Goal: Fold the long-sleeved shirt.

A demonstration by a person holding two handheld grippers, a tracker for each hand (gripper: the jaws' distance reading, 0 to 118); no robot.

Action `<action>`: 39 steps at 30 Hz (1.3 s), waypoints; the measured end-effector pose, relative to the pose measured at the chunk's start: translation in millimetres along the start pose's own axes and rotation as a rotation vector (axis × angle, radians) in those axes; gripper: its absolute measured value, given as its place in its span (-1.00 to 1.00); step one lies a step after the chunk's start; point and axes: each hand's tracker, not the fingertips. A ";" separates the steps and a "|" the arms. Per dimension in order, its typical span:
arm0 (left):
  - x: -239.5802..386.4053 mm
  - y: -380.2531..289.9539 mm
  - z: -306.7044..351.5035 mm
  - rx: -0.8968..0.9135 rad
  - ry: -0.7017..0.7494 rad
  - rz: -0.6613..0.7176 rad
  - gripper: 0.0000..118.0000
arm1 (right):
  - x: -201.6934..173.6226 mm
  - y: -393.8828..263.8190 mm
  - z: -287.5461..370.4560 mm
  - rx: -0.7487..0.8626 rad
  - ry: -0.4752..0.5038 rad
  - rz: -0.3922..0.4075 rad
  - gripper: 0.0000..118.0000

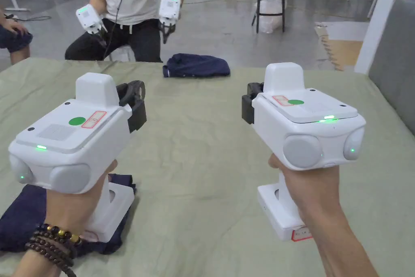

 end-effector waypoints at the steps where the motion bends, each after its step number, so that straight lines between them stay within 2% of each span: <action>1: 21.6 -4.9 -4.5 0.024 0.015 -0.030 -0.93 | 19.4 -3.7 13.6 0.030 -0.056 -0.016 -1.00; 4: 77.7 -18.2 -8.5 0.067 0.042 -0.079 -0.93 | 62.0 -19.4 45.1 0.079 -0.165 0.002 -1.00; 7: 110.7 -38.0 -5.7 0.112 0.033 -0.069 -0.93 | 88.5 -41.6 69.4 0.120 -0.213 0.065 -1.00; 9: 124.9 -50.0 0.5 0.128 0.019 -0.075 -0.93 | 97.7 -59.0 81.4 0.112 -0.281 0.068 -1.00; 11: 132.4 -61.0 4.6 0.096 0.019 -0.113 -0.93 | 104.3 -75.1 92.5 0.115 -0.286 0.075 -1.00; 14: 130.6 -76.9 12.8 0.051 -0.001 -0.043 -0.93 | 103.4 -93.3 105.0 0.141 -0.347 0.084 -1.00; 16: 126.9 -87.5 19.0 0.027 0.023 -0.054 -0.93 | 101.8 -100.6 106.7 0.143 -0.416 0.103 -1.00; 21: 116.0 -104.2 29.6 -0.021 0.074 -0.055 -0.93 | 103.3 -111.5 111.4 0.162 -0.388 0.090 -1.00; 24: 105.2 -108.1 30.0 -0.042 0.107 0.002 -0.93 | 101.5 -116.7 109.4 0.140 -0.389 0.093 -1.00; 30: 106.7 -105.2 30.5 -0.040 0.095 -0.003 -0.92 | 101.0 -123.2 106.5 0.114 -0.395 0.086 -1.00; 31: 105.9 -104.1 29.9 -0.044 0.090 0.004 -0.86 | 101.3 -123.3 105.9 0.113 -0.400 0.083 -1.00; 32: 106.3 -104.2 29.4 -0.045 0.083 0.002 -0.50 | 102.2 -122.5 106.8 0.117 -0.404 0.078 -0.81; 33: 108.0 -105.2 28.6 -0.047 0.083 -0.005 -0.04 | 103.4 -121.5 106.5 0.117 -0.401 0.072 -0.47; 34: 109.7 -105.5 26.7 -0.050 0.091 -0.021 0.39 | 104.3 -120.9 105.7 0.117 -0.400 0.066 -0.03; 35: 110.2 -106.0 26.1 -0.048 0.094 -0.023 0.79 | 104.2 -120.4 104.8 0.114 -0.408 0.064 0.52; 36: 110.4 -106.2 26.4 -0.040 0.097 -0.025 0.88 | 106.0 -121.3 105.2 0.117 -0.418 0.067 0.82; 37: 112.0 -106.7 26.7 0.007 0.099 -0.028 0.87 | 106.0 -121.3 104.8 0.123 -0.433 0.081 0.98; 39: 112.9 -105.8 21.9 -0.013 0.083 -0.033 0.88 | 106.3 -120.5 104.6 0.135 -0.436 0.098 1.00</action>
